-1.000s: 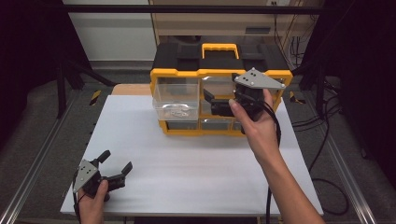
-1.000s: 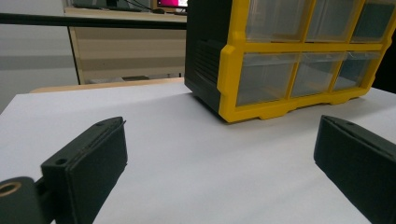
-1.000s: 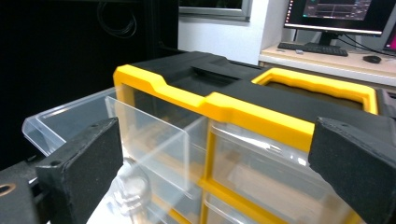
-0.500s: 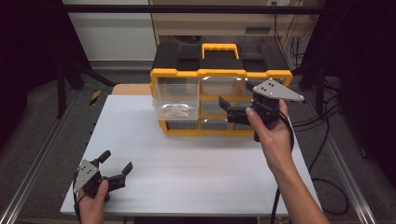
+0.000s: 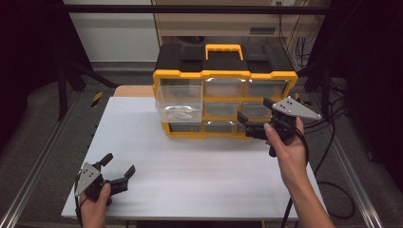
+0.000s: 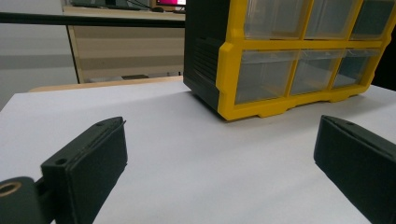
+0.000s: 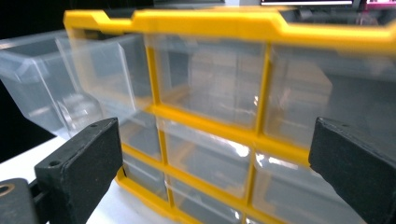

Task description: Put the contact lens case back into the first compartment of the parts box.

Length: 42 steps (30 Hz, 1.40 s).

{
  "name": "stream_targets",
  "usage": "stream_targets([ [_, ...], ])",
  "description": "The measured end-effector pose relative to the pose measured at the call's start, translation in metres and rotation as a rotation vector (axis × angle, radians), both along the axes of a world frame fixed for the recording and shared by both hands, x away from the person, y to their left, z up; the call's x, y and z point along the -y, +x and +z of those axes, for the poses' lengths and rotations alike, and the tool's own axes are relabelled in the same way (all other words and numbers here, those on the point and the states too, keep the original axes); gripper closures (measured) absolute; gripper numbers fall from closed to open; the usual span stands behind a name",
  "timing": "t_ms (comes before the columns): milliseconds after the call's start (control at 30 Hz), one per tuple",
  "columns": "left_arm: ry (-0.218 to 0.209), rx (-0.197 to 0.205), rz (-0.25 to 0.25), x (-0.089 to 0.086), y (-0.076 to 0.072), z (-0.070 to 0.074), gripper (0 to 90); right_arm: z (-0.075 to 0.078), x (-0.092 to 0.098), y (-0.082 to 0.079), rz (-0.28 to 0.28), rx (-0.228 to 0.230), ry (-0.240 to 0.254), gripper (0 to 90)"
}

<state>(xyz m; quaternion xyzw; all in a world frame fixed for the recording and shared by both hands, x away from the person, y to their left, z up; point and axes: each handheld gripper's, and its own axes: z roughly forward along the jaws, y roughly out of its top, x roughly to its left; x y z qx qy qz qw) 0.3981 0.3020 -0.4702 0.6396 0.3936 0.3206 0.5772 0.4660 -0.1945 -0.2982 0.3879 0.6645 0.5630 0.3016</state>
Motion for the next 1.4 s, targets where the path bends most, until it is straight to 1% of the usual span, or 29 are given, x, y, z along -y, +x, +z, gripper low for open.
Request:
stream_targets([
  [400, 0.001, 0.002, -0.005, 0.000, -0.001, 0.000, 2.4, -0.048, 0.030, -0.007, -0.044, -0.061, 0.026, 4.0],
  [567, -0.004, -0.001, -0.004, 0.000, -0.001, 0.000, 2.3, -0.069, 0.045, -0.014, -0.057, -0.086, 0.064, 4.4],
  [700, 0.000, 0.001, -0.007, 0.000, -0.002, 0.000, 2.0, -0.083, 0.056, -0.019, -0.086, -0.090, 0.091, 4.8],
  [767, -0.001, 0.001, -0.007, 0.000, -0.002, 0.000, 1.9, -0.089, 0.061, -0.021, -0.098, -0.087, 0.093, 4.9],
  [900, -0.001, 0.001, -0.009, 0.000, -0.002, -0.001, 1.9, -0.103, 0.067, -0.024, -0.110, -0.079, 0.081, 4.7],
  [1067, -0.006, -0.001, -0.017, -0.001, -0.002, 0.000, 1.8, -0.124, 0.073, -0.030, -0.101, -0.060, 0.051, 4.4],
  [1167, -0.019, 0.000, -0.029, -0.003, -0.003, 0.000, 1.5, -0.140, 0.076, -0.032, -0.082, -0.060, 0.056, 4.5],
  [1200, -0.025, 0.005, -0.034, -0.004, -0.004, 0.001, 1.4, -0.145, 0.076, -0.034, -0.071, -0.064, 0.050, 4.5],
  [1300, -0.038, 0.016, -0.053, -0.006, -0.006, 0.002, 1.2, -0.156, 0.074, -0.037, -0.046, -0.069, 0.044, 4.9],
  [1400, -0.057, 0.022, -0.066, -0.007, -0.007, 0.003, 1.2, -0.163, 0.067, -0.040, -0.021, -0.066, 0.019, 5.8],
])
